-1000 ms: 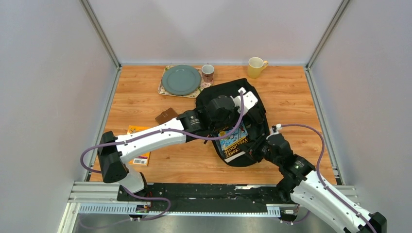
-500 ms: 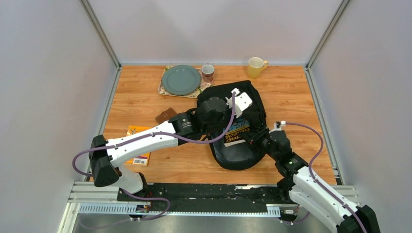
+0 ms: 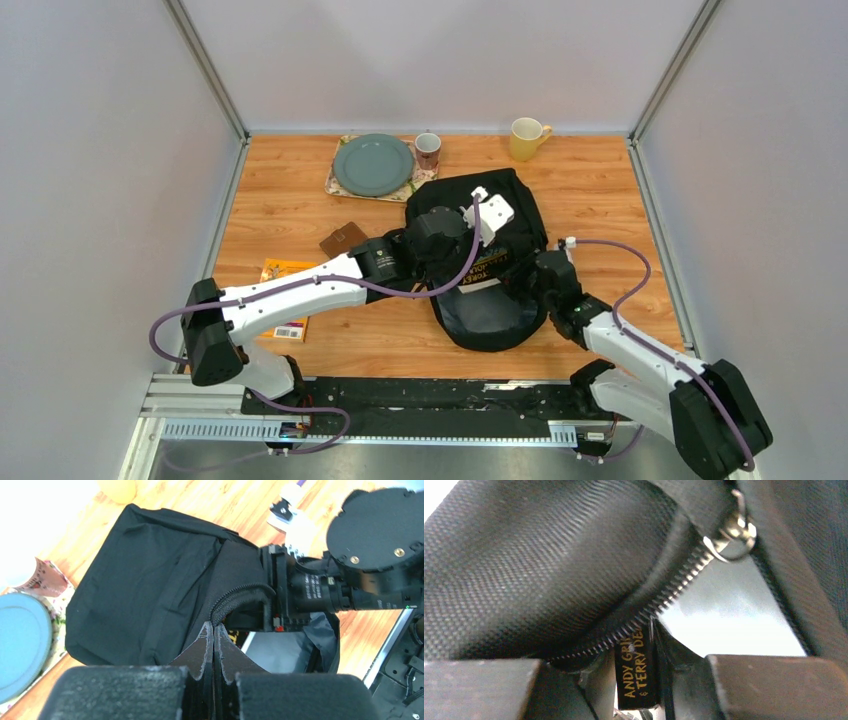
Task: Pack the student bag
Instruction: Place the book in the student bag.
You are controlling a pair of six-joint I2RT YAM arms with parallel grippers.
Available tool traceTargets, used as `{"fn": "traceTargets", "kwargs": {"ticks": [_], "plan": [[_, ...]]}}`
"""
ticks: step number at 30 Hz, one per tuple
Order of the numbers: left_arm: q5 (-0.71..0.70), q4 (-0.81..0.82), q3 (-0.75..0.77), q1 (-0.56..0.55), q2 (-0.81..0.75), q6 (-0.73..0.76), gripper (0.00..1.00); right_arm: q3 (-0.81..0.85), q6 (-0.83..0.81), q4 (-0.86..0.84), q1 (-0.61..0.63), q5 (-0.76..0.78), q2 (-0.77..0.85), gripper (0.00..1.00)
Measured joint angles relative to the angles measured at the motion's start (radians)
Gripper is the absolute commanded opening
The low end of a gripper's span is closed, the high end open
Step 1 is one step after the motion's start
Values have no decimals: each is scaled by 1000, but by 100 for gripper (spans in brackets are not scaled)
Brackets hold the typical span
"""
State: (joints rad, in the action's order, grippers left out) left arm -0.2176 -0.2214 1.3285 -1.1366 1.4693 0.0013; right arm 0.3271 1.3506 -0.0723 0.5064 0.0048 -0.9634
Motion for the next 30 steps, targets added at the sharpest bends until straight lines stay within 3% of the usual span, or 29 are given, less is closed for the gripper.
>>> {"fn": "traceTargets", "kwargs": {"ticks": [9, 18, 21, 24, 28, 30], "plan": [[-13, 24, -80, 1, -3, -41, 0, 132, -146, 8, -92, -145, -307, 48], [-8, 24, -80, 6, 8, -51, 0, 108, -216, 104, -100, -193, -224, 54], [-9, 24, -77, 8, 10, -59, 0, 67, -223, 132, -100, -188, -140, 46], [-9, 24, -74, 10, 12, -67, 0, 15, -220, 142, -100, -169, -66, 31], [-3, 23, -70, 13, 14, -75, 0, 7, -213, 130, -100, -144, -44, 13], [2, 20, -65, 13, 14, -79, 0, 17, -214, 122, -103, -138, -54, 10]]}}
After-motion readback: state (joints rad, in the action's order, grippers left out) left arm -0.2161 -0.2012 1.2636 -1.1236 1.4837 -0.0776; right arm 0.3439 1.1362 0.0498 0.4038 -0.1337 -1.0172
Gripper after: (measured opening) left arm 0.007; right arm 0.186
